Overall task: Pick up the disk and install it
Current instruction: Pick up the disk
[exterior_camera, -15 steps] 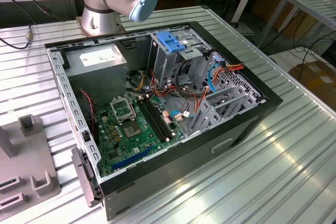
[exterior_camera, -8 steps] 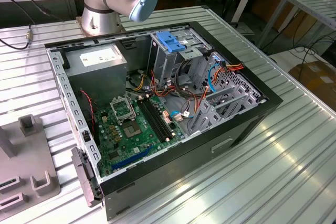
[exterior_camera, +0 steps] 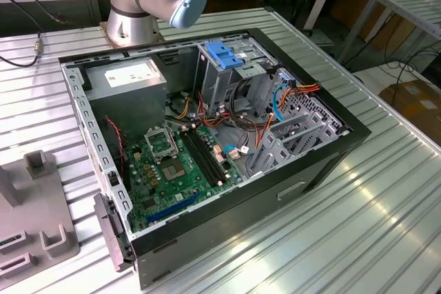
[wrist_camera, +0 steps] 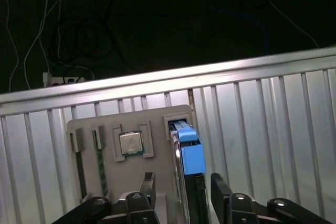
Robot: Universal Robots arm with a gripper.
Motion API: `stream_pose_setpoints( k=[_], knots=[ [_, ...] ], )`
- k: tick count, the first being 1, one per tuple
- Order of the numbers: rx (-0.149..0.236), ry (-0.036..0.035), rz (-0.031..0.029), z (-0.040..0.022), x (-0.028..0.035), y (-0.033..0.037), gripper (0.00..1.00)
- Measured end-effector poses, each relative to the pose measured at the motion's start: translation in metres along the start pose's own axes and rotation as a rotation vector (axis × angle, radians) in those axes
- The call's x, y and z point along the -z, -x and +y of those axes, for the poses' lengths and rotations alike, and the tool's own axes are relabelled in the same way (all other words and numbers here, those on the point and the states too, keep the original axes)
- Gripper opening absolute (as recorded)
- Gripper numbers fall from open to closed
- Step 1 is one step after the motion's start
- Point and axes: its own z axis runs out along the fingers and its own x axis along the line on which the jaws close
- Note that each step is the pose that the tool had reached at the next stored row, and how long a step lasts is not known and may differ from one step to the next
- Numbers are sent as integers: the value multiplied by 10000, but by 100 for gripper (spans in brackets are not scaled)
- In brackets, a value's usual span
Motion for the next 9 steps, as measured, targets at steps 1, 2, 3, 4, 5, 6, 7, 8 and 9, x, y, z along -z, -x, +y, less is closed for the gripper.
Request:
stream_pose_setpoints(
  k=[1, 2, 3, 4, 5, 6, 7, 8, 9],
  knots=[
    [6, 1, -2, 3, -21, 0, 54],
    [8, 1, -3, 4, -41, 0, 54],
    [7, 2, -3, 5, -68, 1, 54],
    [8, 2, -2, 6, -90, 0, 54],
    [8, 2, -4, 5, -106, 1, 54],
    [8, 1, -9, 5, -133, 1, 54],
    [8, 3, -19, 6, -153, 2, 54],
    [7, 6, -29, 6, -172, 4, 54],
    [8, 6, -36, 6, -184, 5, 54]
  ],
)
